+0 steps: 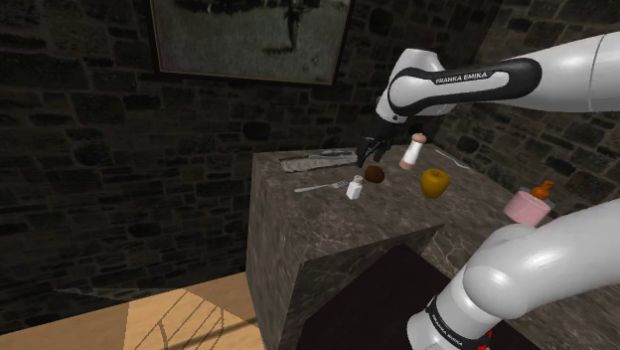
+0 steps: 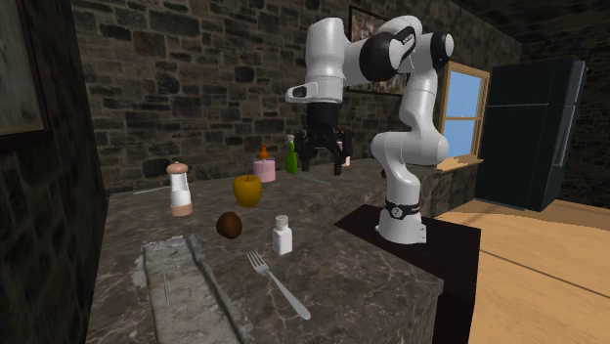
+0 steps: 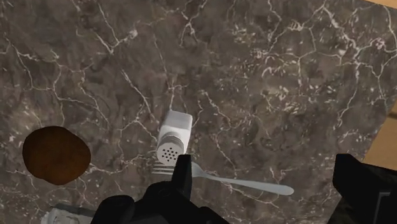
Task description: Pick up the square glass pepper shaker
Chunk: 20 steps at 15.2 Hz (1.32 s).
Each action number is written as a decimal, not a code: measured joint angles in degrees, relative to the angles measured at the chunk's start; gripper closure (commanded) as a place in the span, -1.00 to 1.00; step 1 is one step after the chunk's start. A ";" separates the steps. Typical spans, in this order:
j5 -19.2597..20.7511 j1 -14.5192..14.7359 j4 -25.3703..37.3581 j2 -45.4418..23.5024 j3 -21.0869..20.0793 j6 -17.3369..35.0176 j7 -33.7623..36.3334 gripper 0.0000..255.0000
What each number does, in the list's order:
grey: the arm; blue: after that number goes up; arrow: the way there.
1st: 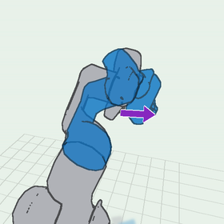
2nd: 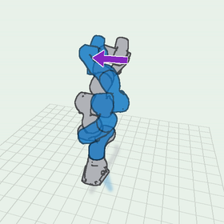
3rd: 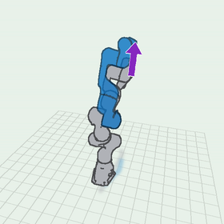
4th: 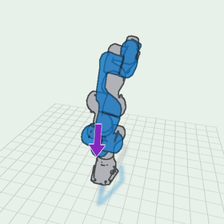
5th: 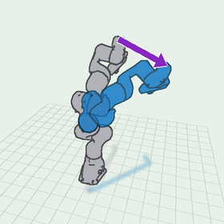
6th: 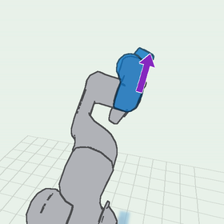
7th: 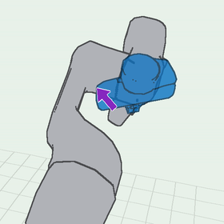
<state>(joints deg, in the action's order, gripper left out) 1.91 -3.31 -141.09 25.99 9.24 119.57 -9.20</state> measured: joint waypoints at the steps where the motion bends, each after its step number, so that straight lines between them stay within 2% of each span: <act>1: 0.28 -0.21 -0.16 -1.78 0.53 1.97 -0.64 -1.00; 7: 0.50 -0.98 2.17 -14.24 3.44 12.64 -4.53 -1.00; 11: -0.27 -1.54 4.79 -21.73 4.87 17.85 -7.14 -1.00; 19: -2.07 -1.63 4.11 -27.64 5.12 24.41 -8.79 -1.00; 20: -2.14 -1.62 4.05 -27.83 5.10 24.66 -8.81 1.00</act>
<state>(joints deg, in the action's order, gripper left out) -0.23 -4.93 -137.04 -1.84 14.34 144.23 -18.01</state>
